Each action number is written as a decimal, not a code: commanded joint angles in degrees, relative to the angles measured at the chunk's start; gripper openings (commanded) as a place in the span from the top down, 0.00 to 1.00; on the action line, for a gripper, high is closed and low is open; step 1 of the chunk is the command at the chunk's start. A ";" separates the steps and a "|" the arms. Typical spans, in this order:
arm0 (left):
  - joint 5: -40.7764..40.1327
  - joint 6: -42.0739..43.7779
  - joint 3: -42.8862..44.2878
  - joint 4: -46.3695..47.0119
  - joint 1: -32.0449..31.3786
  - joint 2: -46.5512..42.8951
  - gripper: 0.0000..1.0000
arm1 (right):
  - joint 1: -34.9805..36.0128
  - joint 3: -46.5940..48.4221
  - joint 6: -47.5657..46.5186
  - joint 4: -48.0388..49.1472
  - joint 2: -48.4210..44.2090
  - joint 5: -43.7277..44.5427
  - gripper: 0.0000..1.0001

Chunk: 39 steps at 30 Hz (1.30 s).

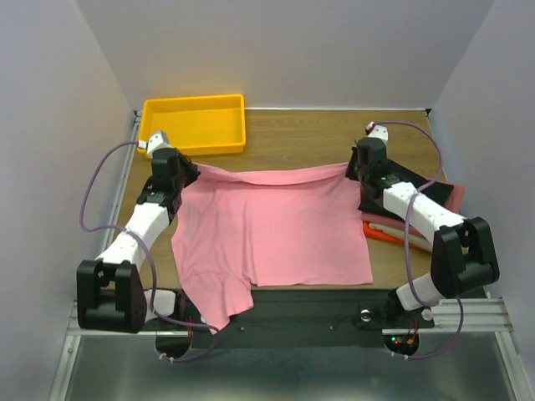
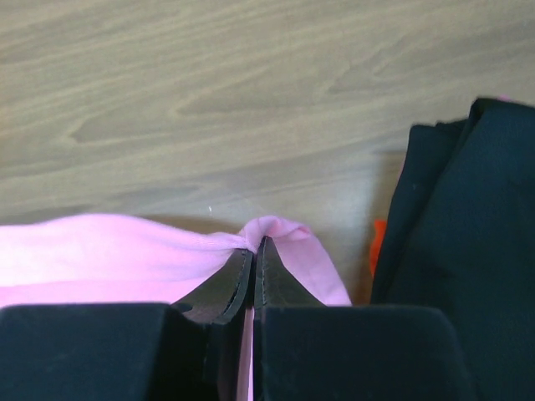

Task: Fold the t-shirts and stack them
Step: Fold the tshirt

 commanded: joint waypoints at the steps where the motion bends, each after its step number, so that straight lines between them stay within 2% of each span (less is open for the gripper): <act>1: -1.53 -8.07 -6.68 -5.63 0.02 -9.43 1.00 | -0.41 -0.59 0.99 -4.38 -4.36 -2.15 1.00; 5: 0.49 -12.22 -14.77 -8.44 -0.24 -17.54 1.00 | -0.41 -1.74 1.35 -8.33 -7.62 -3.73 1.00; 8: -0.81 -12.75 -14.62 -16.24 -0.24 -22.46 1.00 | -0.41 -1.39 1.87 -12.55 -9.55 -2.25 1.00; 13: -2.40 -13.54 -14.26 -23.12 -0.24 -28.53 1.00 | -0.41 -1.12 2.14 -18.62 -11.58 -0.05 1.00; 20: -2.85 -12.93 -14.08 -31.56 -0.24 -28.45 1.00 | -0.41 -1.39 1.96 -21.26 -10.97 1.18 1.00; 23: 0.14 -12.84 -15.23 -30.60 -0.42 -28.54 1.00 | -0.40 -1.30 1.79 -21.53 -10.26 1.45 1.00; 28: -2.93 -14.24 -15.93 -29.81 -0.33 -26.52 1.00 | -0.41 -0.86 2.05 -21.62 -7.80 3.12 1.00; 32: -0.82 -14.33 -17.59 -27.61 -0.33 -24.41 1.00 | -0.40 -0.86 2.05 -21.62 -6.22 3.47 1.00; 39: -4.16 -16.62 -18.39 -29.62 -0.33 -23.97 1.00 | -0.41 -1.21 2.49 -21.62 -2.89 2.24 0.99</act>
